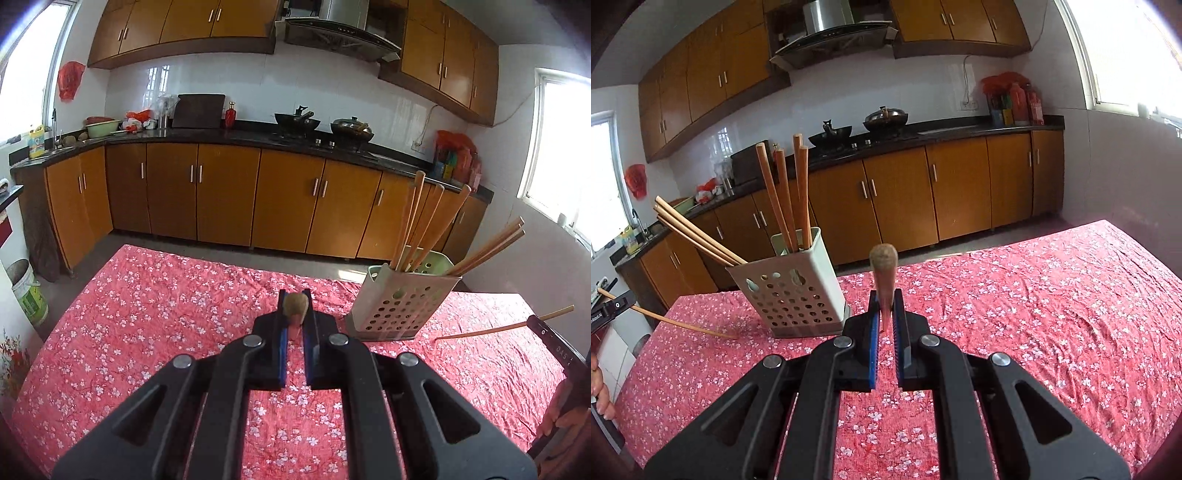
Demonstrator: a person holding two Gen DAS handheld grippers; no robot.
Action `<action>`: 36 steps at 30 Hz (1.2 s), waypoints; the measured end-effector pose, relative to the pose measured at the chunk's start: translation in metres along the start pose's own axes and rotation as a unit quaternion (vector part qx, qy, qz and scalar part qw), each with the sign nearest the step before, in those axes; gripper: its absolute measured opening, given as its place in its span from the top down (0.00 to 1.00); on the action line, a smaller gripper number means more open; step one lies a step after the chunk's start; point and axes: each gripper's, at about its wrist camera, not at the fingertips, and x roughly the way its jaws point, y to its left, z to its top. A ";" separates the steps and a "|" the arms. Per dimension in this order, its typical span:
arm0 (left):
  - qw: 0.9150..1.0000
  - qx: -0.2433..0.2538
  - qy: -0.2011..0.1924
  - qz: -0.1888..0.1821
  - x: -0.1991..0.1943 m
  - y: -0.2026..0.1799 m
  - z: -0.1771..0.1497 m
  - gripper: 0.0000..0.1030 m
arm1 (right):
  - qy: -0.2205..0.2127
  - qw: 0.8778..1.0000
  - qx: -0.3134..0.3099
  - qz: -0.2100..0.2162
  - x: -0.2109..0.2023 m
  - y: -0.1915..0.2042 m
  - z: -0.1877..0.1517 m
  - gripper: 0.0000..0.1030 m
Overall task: Organize utensils
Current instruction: 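Lift both chopsticks upright and carry them above the perforated holder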
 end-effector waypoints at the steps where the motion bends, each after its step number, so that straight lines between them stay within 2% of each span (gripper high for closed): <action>1: 1.000 0.001 -0.001 0.000 0.000 -0.001 0.000 0.92 | 0.000 1.000 0.001 0.000 0.001 0.001 0.000 0.93; 12: 1.000 0.011 -0.004 -0.002 0.001 -0.005 0.004 0.92 | -0.005 1.000 -0.005 0.003 -0.005 0.008 0.003 0.93; 19: 1.000 0.009 -0.009 -0.018 -0.008 -0.010 0.008 0.92 | -0.015 1.000 -0.007 0.012 -0.015 0.015 0.010 0.93; 27: 0.998 0.005 -0.024 -0.053 -0.022 -0.025 0.022 0.92 | -0.034 0.998 -0.002 0.055 -0.035 0.031 0.026 0.93; 36: 0.993 0.015 -0.080 -0.084 -0.044 -0.063 0.056 0.92 | -0.057 0.992 -0.014 0.113 -0.063 0.051 0.053 0.93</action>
